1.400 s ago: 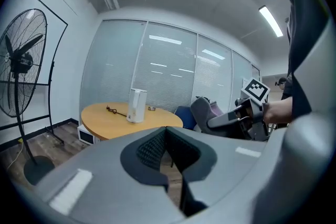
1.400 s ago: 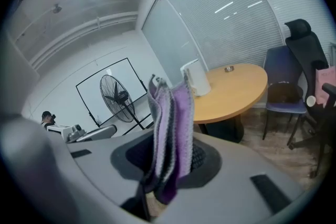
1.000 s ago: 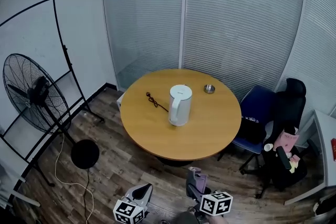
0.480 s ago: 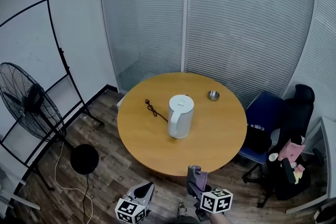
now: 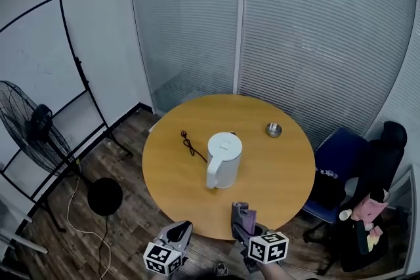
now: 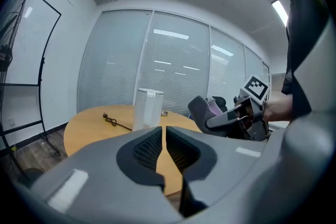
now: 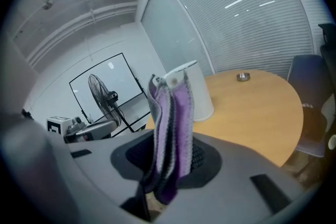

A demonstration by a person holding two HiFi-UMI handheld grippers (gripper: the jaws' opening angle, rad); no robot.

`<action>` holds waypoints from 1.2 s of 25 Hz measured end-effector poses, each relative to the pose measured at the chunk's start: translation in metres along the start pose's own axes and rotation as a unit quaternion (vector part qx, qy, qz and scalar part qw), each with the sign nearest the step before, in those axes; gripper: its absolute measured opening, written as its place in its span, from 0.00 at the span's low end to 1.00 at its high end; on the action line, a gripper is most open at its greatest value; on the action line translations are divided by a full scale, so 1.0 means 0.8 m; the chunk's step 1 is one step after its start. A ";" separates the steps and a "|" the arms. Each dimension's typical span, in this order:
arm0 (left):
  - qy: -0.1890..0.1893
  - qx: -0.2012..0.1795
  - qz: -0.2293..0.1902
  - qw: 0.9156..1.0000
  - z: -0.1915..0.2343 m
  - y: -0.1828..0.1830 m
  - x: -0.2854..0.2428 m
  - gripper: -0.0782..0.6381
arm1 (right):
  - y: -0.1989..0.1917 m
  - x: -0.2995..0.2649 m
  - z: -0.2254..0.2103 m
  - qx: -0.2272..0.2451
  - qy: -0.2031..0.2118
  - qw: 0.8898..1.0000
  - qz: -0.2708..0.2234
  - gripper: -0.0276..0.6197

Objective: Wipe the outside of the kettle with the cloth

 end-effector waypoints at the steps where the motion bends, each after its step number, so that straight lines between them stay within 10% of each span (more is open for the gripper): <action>1: 0.001 0.000 0.001 1.000 0.002 0.002 -0.007 0.13 | 0.005 -0.004 -0.004 0.007 0.001 1.000 0.001 0.21; 15: -0.070 -0.011 0.016 0.997 0.063 0.027 -0.117 0.33 | 0.067 -0.062 -0.028 0.008 -0.045 0.998 -0.031 0.21; 30: -0.228 -0.089 0.042 0.969 0.073 0.052 -0.218 0.43 | 0.128 -0.117 -0.020 0.063 -0.124 0.988 -0.070 0.21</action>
Point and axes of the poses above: the fingertips, and each gripper's own axes: x backward along the fingers, z to its left, y out of its top, the point moved 3 cm from there along x, backward along the fingers, and after that the axes turned 2 degrees about -x, right-handed, at the moved point
